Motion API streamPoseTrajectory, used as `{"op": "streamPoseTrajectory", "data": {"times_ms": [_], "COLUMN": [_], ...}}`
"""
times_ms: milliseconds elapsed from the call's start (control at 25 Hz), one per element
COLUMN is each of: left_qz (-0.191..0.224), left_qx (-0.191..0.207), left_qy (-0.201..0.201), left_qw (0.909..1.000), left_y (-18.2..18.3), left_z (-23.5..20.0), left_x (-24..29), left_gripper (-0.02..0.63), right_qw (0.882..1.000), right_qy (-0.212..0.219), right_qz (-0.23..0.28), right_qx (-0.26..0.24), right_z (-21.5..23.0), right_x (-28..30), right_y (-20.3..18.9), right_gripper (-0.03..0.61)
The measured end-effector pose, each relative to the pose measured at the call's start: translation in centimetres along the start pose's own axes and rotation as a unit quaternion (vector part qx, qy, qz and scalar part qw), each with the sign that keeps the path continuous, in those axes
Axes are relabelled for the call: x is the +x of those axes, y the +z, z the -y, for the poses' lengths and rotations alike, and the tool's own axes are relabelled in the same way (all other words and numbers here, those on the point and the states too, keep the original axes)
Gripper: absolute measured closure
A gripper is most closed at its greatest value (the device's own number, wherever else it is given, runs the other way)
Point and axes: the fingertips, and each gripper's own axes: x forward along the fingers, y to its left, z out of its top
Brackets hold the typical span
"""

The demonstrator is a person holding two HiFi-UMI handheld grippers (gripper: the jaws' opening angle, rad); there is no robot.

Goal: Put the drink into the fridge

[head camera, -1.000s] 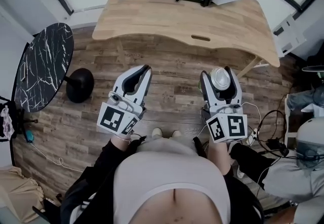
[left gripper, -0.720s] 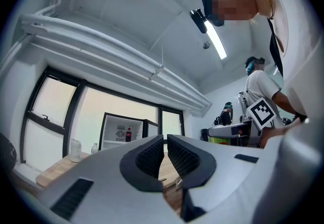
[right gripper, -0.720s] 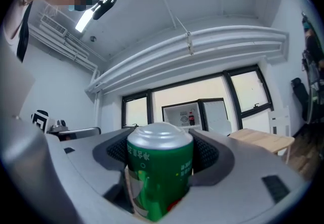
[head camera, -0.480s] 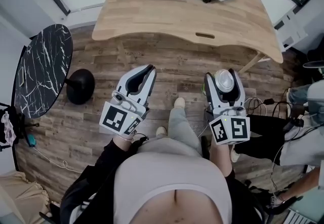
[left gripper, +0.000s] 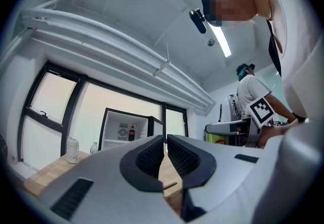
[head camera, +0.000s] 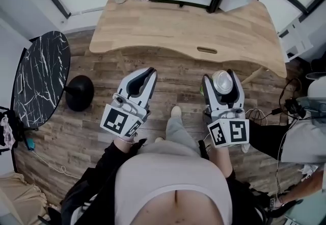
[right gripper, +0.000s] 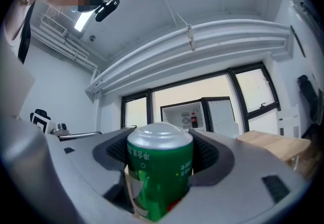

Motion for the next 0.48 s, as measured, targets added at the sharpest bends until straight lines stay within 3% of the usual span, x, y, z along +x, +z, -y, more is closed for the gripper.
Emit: {"op": "streamPoseTrajectory", "data": {"times_ms": [280,480], "left_qz": [0.009,0.011], "left_qx": [0.000,0.001], "left_qy": [0.022,0.014], "left_qw": [0.9997,0.9998], "left_y": [-0.2,-0.6], "left_z": [-3.8,-4.4], "left_x": [6.6,11.3], "left_gripper": [0.586,0.586], "right_qw": [1.000,1.000], "right_qy": [0.016,0.024], "right_qz": [0.000,0.000], "right_qx": [-0.001,0.000], "right_z": [4.2,7.0], "right_x": [6.0,9.4], "right_y": [0.2,0.4], "right_gripper": [0.230,0.230]}}
